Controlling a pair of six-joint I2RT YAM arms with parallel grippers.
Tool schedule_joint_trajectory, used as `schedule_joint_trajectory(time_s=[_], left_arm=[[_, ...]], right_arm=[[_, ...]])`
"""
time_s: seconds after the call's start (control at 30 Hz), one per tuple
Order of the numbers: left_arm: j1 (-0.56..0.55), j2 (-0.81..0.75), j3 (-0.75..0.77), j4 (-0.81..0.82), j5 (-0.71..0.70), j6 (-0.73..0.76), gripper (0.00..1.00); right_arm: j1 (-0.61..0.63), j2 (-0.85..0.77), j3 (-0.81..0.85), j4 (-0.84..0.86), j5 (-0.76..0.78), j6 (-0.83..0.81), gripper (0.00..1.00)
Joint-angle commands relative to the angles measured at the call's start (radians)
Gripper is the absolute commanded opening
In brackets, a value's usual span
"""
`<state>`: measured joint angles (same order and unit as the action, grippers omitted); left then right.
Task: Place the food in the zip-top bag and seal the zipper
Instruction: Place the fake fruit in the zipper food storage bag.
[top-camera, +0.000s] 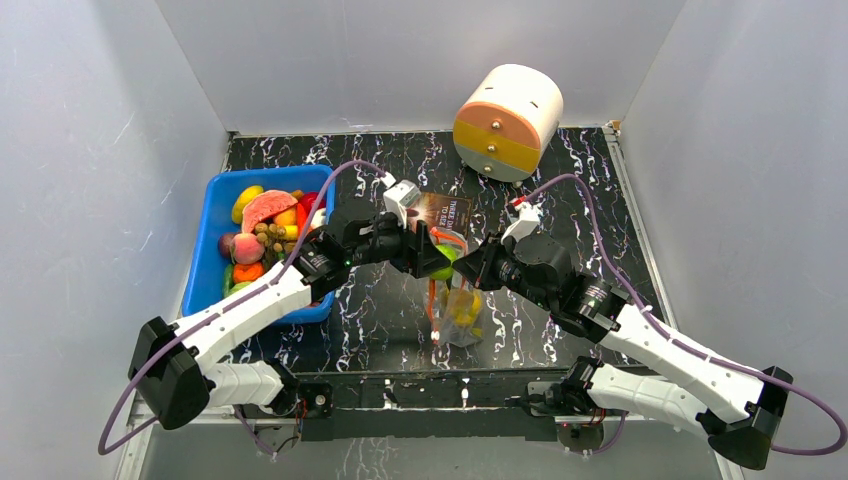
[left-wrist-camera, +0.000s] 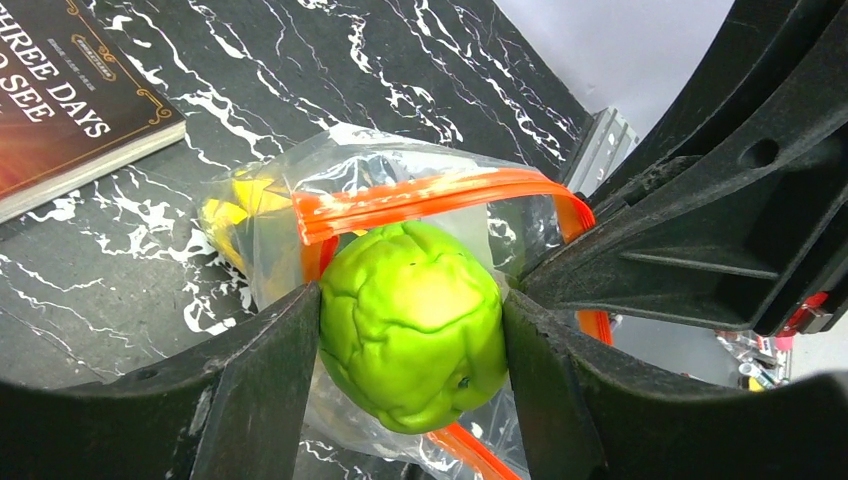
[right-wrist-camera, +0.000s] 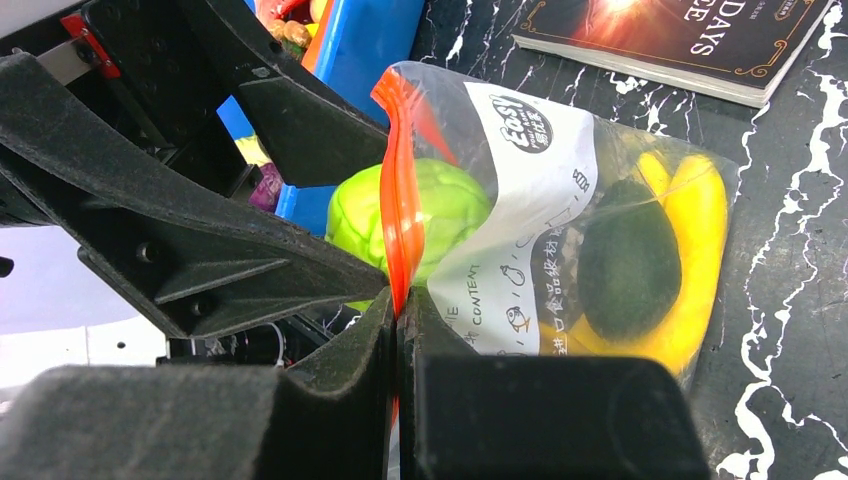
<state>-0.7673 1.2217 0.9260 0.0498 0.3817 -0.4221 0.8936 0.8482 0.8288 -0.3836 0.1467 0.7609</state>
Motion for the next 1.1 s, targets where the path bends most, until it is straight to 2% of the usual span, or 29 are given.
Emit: schedule_joint_trajectory(time_s=[0.0,0.07,0.13,0.27,0.43,0.77,0.87,1.07], left_arm=[[-0.008,-0.021,0.042,0.015,0.03,-0.017,0.64],[-0.009,-0.036,0.039,0.022,0.031,-0.024,0.68],[-0.009,-0.053,0.031,0.037,0.036,-0.03,0.77],[-0.011,-0.082,0.025,0.042,0.017,-0.034,0.8],[-0.011,-0.101,0.053,-0.043,-0.049,0.008,0.8],[-0.01,-0.108,0.117,-0.295,-0.231,0.08,0.7],[-0.01,-0.111,0.124,-0.342,-0.278,0.096,0.7],[-0.008,-0.141,0.112,-0.412,-0.534,0.127,0.76]], right_arm=[[-0.002,-0.026,0.042,0.091,-0.013,0.002,0.0],[-0.002,-0.029,0.038,0.092,-0.013,0.003,0.0],[-0.002,-0.033,0.036,0.093,-0.013,0.002,0.0],[-0.002,-0.037,0.033,0.095,-0.011,0.002,0.0],[-0.002,-0.04,0.038,0.09,-0.006,-0.002,0.0],[-0.002,-0.049,0.049,0.079,0.002,-0.003,0.0],[-0.002,-0.051,0.052,0.072,0.008,-0.006,0.0],[-0.003,-0.074,0.039,0.067,0.016,-0.003,0.0]])
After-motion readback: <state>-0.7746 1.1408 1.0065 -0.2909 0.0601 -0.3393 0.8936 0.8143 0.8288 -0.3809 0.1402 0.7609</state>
